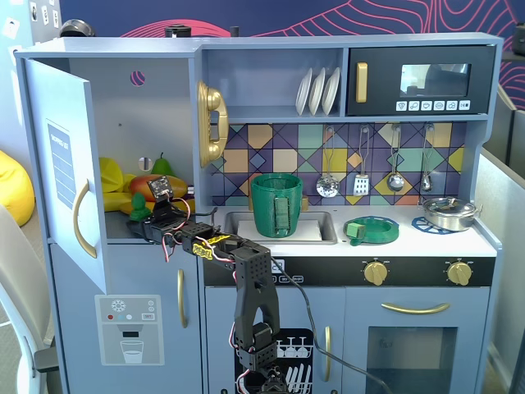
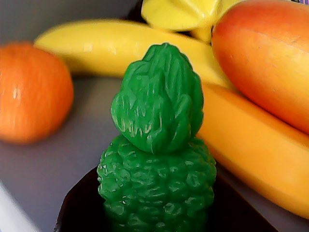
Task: Pick up the green pineapple from the left cabinet and place it in the green recipient
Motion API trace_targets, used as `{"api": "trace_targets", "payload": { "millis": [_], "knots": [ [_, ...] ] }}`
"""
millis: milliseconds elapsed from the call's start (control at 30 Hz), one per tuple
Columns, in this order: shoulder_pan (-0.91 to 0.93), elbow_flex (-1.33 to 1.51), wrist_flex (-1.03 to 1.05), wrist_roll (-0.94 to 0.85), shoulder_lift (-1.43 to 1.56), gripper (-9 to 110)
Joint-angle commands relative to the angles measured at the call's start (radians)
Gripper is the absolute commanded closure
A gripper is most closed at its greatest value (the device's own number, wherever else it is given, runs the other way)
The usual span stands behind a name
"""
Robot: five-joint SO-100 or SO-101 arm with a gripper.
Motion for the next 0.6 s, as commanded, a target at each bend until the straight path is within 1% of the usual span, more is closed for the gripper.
{"api": "trace_targets", "payload": {
  "millis": [0,200,400,567],
  "knots": [
    [-0.015,0.084,0.048,-0.150,0.207,102],
    [-0.026,0.342,0.143,-0.287,0.591,102],
    [-0.048,0.483,0.322,-0.307,0.900,102],
    [0.020,0.526,0.425,-0.310,1.066,102]
  ]
}}
